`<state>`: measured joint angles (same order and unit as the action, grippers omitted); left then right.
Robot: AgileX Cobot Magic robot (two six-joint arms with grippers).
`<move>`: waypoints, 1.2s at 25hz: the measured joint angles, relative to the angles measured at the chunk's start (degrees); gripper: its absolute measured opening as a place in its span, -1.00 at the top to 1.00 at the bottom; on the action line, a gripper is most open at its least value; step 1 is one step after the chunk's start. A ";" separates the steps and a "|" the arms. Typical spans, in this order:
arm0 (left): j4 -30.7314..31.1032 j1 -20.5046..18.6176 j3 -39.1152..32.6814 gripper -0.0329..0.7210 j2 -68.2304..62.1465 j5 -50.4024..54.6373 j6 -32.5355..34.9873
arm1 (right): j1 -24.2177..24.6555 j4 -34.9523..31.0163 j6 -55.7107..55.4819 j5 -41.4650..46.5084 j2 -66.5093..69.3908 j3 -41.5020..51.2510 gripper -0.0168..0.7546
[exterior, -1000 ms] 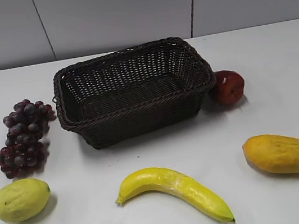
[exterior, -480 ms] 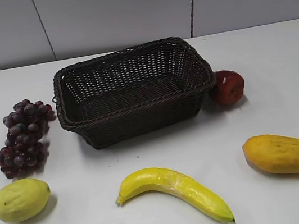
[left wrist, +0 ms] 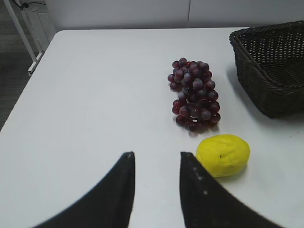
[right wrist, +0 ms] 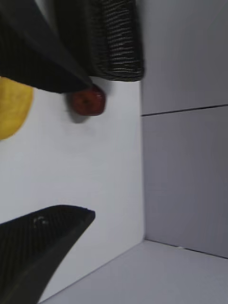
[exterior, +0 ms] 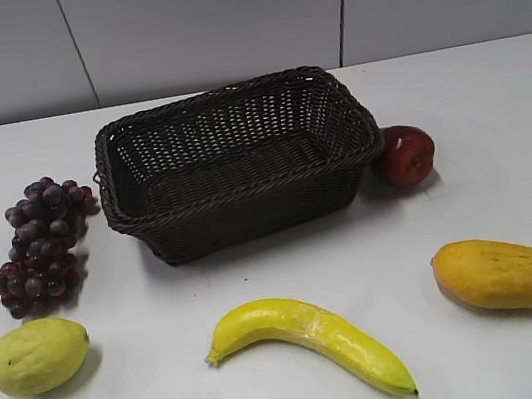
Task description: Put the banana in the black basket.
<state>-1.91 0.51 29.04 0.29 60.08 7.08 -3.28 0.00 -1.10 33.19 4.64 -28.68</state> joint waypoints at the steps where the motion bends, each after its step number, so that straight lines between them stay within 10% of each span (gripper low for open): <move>1: 0.00 0.00 0.00 0.29 0.00 0.00 0.00 | 0.00 0.00 0.00 -4.28 2.07 0.59 -0.58; 14: 0.00 0.00 0.00 0.29 0.00 0.00 0.00 | -1.76 -5.21 1.91 -13.21 40.61 -4.76 -0.77; 30: 0.00 0.00 0.00 0.29 0.00 0.00 0.00 | -33.98 -7.29 7.66 0.19 80.18 -25.37 -0.72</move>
<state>-1.91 0.51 29.04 0.29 60.08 7.08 -37.26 -7.29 6.55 33.39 84.82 -54.05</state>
